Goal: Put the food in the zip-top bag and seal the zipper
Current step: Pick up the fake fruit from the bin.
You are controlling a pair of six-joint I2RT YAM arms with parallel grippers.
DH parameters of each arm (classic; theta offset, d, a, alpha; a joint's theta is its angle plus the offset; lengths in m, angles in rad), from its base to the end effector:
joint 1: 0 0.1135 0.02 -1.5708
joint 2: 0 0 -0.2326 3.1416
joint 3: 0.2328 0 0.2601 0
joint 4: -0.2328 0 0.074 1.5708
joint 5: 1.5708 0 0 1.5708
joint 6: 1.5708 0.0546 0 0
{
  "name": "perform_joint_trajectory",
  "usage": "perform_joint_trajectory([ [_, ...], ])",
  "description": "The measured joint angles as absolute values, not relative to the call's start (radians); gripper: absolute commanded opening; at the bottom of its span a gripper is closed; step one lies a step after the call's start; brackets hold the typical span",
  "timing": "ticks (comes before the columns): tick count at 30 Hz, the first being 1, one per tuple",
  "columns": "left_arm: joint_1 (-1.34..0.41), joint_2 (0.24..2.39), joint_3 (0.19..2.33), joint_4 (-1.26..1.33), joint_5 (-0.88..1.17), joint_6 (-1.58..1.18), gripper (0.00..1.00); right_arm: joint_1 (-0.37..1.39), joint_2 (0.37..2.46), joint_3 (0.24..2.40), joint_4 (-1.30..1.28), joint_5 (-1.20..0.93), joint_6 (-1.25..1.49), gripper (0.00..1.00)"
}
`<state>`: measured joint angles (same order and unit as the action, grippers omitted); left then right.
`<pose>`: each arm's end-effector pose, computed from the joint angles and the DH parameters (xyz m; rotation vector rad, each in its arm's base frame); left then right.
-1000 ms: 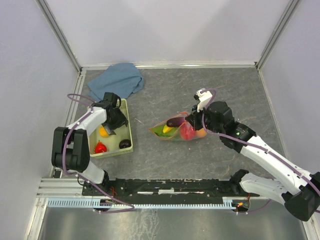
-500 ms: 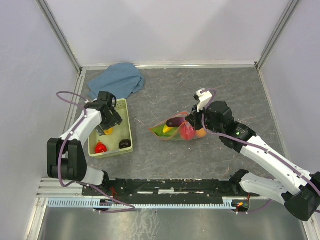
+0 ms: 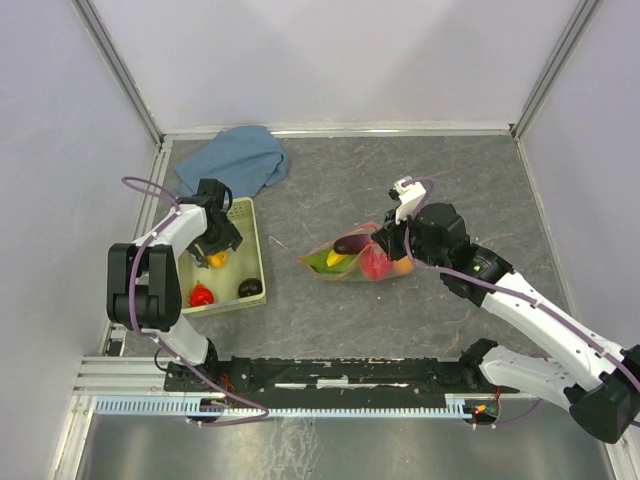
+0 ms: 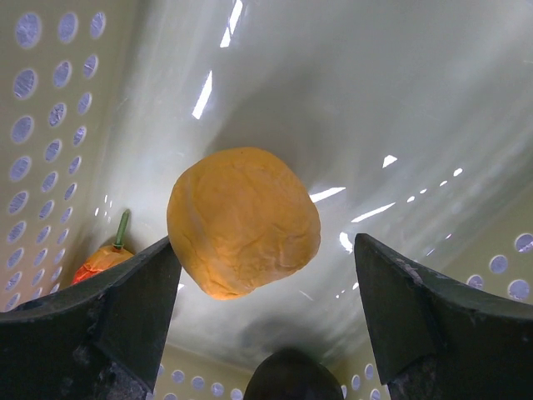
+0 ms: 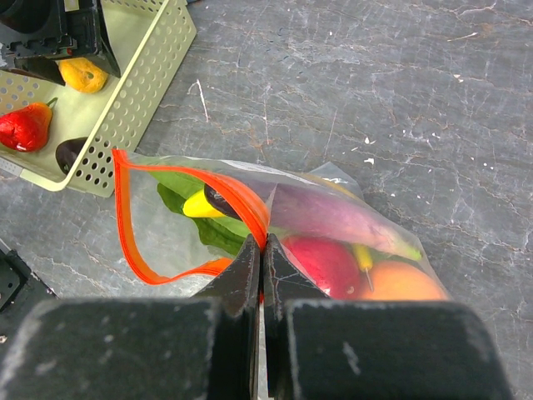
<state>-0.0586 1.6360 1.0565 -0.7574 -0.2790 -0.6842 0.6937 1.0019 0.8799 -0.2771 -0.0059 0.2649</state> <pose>0.3094 -0.0031 0.1342 -0.9099 2.6626 0.2481 0.2087 0.1740 0.2883 -0.4346 1.9772 0.6248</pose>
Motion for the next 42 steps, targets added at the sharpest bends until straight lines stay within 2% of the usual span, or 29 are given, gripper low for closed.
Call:
perform_joint_trajectory([
  [11,-0.055,1.649,1.056,-0.718,-0.307,-0.684,0.84,0.694,1.002,0.878,-0.277,-0.006,0.265,0.02],
  [19,-0.052,1.669,1.048,-0.680,-0.304,-0.685,0.58,0.694,1.002,0.878,-0.277,-0.006,0.265,0.02],
  [24,-0.051,1.619,0.993,-0.653,-0.273,-0.684,0.49,0.694,1.002,0.878,-0.277,-0.002,0.265,0.02],
  [37,-0.060,1.338,0.925,-0.659,-0.143,-0.684,0.45,0.694,1.030,0.891,-0.286,0.001,0.265,0.02],
  [42,-0.146,1.209,0.920,-0.635,-0.080,-0.684,0.44,0.694,1.058,0.922,-0.308,0.001,0.264,0.02],
])
